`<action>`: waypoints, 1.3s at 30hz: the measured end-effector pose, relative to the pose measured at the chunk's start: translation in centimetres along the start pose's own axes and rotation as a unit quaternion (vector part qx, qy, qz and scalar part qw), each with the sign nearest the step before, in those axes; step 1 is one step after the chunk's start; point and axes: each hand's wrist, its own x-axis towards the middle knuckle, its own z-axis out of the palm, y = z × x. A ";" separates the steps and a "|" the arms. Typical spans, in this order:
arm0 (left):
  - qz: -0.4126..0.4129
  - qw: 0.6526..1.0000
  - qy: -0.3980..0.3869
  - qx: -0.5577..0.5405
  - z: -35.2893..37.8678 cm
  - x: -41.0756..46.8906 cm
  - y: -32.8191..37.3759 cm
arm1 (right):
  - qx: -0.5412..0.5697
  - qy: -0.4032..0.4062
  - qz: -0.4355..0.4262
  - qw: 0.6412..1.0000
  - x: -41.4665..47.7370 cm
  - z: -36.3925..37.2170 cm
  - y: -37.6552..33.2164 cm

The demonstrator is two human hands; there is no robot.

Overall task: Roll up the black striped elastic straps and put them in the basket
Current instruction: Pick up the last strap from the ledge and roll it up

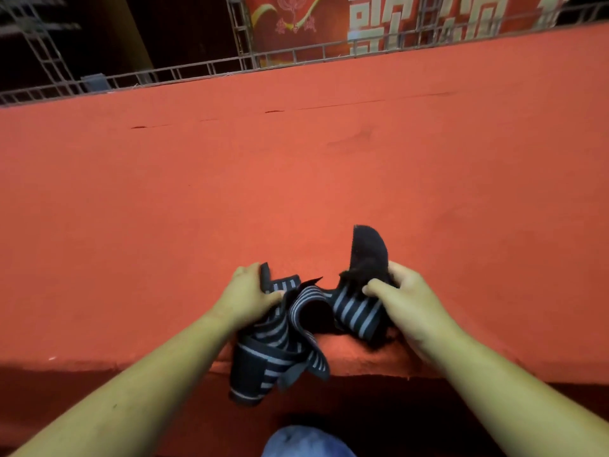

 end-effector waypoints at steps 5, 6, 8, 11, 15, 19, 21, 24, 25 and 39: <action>0.004 0.999 0.013 -0.029 -0.4 0.3 0.8 | 0.091 -0.019 -0.008 0.996 -2.1 -1.2 -0.5; 0.017 0.998 0.020 -0.049 -0.7 -0.2 0.8 | 0.105 -0.021 -0.015 0.994 -2.6 -1.4 -0.7; 0.056 0.991 0.034 -0.118 -1.9 -1.3 1.1 | 0.117 -0.021 -0.030 0.992 -3.6 -1.8 -1.2; 0.117 0.967 0.025 -0.224 -4.1 -4.8 3.6 | 0.114 -0.017 -0.045 0.992 -5.1 -2.5 -1.7; 0.163 0.949 -0.001 -0.270 -6.0 -9.9 6.9 | 0.125 -0.018 -0.058 0.990 -7.4 -2.9 -2.9; 0.185 0.933 -0.014 -0.309 -6.6 -13.6 9.0 | 0.117 -0.030 -0.068 0.990 -9.8 -2.9 -3.7; 0.189 0.927 -0.010 -0.324 -6.8 -15.1 9.8 | 0.107 -0.036 -0.077 0.991 -10.8 -2.8 -3.8; 0.193 0.921 -0.008 -0.338 -7.3 -17.5 11.0 | 0.130 -0.030 -0.077 0.988 -12.7 -3.0 -4.3; 0.192 0.918 -0.006 -0.346 -7.4 -18.1 11.2 | 0.139 -0.029 -0.076 0.987 -13.3 -3.1 -4.4; 0.208 0.899 -0.004 -0.386 -8.3 -27.5 11.7 | 0.114 0.038 -0.060 0.991 -21.3 -6.4 -4.3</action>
